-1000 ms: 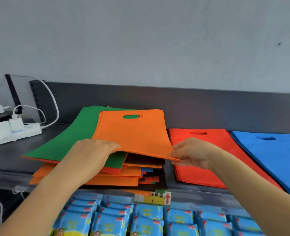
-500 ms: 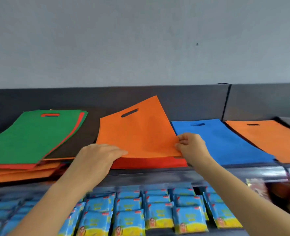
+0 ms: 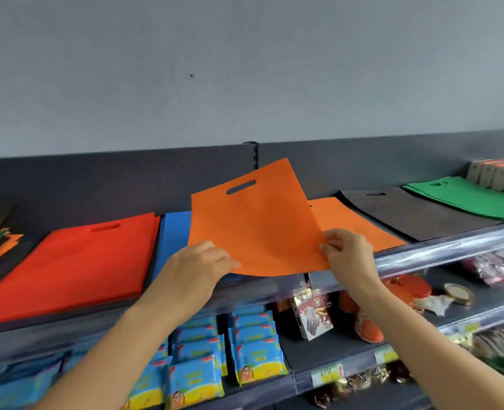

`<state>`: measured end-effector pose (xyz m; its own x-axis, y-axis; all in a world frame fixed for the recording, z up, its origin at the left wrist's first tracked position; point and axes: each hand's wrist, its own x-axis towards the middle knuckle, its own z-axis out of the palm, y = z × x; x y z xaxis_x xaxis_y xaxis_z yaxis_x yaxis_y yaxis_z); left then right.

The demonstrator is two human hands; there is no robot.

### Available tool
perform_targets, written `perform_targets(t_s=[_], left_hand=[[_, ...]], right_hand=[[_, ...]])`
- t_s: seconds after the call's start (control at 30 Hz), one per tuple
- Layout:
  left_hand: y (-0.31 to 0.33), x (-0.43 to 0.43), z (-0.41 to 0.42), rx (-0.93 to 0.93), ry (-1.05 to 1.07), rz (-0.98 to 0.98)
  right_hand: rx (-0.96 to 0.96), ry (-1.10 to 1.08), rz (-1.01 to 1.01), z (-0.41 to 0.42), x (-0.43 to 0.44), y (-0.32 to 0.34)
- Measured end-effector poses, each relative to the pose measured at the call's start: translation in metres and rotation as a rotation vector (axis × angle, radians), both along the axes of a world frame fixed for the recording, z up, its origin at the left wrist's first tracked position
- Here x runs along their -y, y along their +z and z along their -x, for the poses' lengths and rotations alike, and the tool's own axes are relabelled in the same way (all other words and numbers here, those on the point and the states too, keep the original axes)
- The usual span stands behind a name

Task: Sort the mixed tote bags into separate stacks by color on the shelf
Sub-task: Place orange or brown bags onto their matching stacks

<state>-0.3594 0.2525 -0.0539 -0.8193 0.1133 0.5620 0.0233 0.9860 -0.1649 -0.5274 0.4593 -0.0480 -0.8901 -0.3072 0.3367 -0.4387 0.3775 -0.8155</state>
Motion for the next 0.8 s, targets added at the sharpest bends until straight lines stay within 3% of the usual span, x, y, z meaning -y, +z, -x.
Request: perform_targets(t_s=[0.33, 0.57, 0.7, 0.8], left_hand=[[0.001, -0.049, 0.139, 0.066, -0.134, 0.037], [-0.008, -0.077, 0.202, 0.282, -0.110, -0.006], [-0.014, -0.092, 0.217, 0.555, 0.070, -0.094], [-0.015, -0.100, 0.217, 0.603, 0.127, -0.181]], right_hand=[[0.005, -0.231, -0.072, 0.113, -0.053, -0.005], [-0.001, -0.285, -0.157, 0.182, -0.071, -0.015], [-0.015, -0.265, -0.365, 0.207, -0.074, -0.027], [-0.142, -0.191, -0.577, 0.218, -0.074, -0.032]])
